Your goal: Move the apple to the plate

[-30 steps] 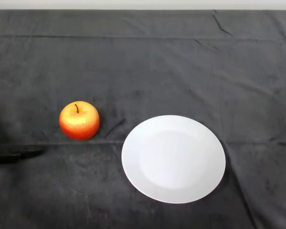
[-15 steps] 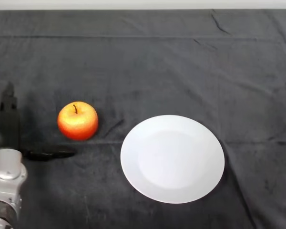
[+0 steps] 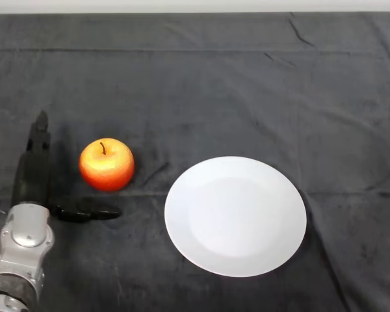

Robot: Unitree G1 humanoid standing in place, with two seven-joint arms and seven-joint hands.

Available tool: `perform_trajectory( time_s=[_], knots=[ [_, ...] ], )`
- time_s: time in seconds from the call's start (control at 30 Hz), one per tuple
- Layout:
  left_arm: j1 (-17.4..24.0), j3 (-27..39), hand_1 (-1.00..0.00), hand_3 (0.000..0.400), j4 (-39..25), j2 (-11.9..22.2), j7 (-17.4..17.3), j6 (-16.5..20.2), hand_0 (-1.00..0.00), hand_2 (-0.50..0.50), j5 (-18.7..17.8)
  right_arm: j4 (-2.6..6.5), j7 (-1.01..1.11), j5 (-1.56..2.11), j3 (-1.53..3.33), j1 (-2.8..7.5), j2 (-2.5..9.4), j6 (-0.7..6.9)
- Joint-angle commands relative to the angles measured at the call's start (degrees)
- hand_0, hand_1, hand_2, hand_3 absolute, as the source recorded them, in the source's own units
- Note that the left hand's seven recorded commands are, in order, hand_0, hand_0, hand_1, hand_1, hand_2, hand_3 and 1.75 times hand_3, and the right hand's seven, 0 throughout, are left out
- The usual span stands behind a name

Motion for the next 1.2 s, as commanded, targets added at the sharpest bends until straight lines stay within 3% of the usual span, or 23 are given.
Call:
perform_trajectory(
  time_s=[0.03,0.3,0.33,0.37,0.4,0.43,0.47,0.97,1.2],
  knots=[
    [-4.04,-1.72,0.00,0.000,-0.81,-0.66,-0.23,-0.85,0.00,0.00,0.99,-0.17,0.15,1.23,-0.05,-2.95,-1.75,0.02],
    [-4.08,-3.55,0.00,0.000,-0.69,-1.68,-0.82,-1.77,0.00,0.00,1.15,-0.17,0.15,1.23,-0.05,-2.95,-1.75,0.02],
    [-4.09,-3.71,0.00,0.067,-0.64,-1.63,-0.96,-1.87,-0.17,-0.08,1.15,-0.16,0.15,1.23,-0.05,-2.95,-1.75,0.02],
    [-4.12,-3.86,0.00,0.204,-0.58,-1.56,-1.08,-1.95,-0.51,-0.25,1.14,-0.16,0.15,1.23,-0.05,-2.95,-1.75,0.02],
    [-4.17,-4.01,-0.56,0.400,-0.52,-1.47,-1.16,-1.99,-1.00,-0.22,1.15,-0.16,0.15,1.24,-0.05,-2.95,-1.76,0.02],
    [-4.24,-4.15,-0.56,0.400,-0.46,-1.35,-1.20,-1.99,-1.00,-0.22,1.17,-0.16,0.15,1.24,-0.05,-2.95,-1.76,0.02],
    [-4.32,-4.26,-1.00,0.400,-0.42,-1.25,-1.20,-1.95,-1.00,0.00,1.19,-0.16,0.15,1.24,-0.05,-2.95,-1.76,0.02],
    [-5.40,-6.36,-1.00,0.400,-0.54,-0.94,2.48,-0.62,-1.00,0.00,2.69,-0.13,0.15,1.24,-0.05,-2.96,-1.77,0.02],
    [-6.05,-6.46,-1.00,0.400,-3.77,0.04,2.96,-0.10,-1.00,0.00,2.48,-0.13,0.16,1.24,-0.05,-2.96,-1.77,0.02]
  ],
)
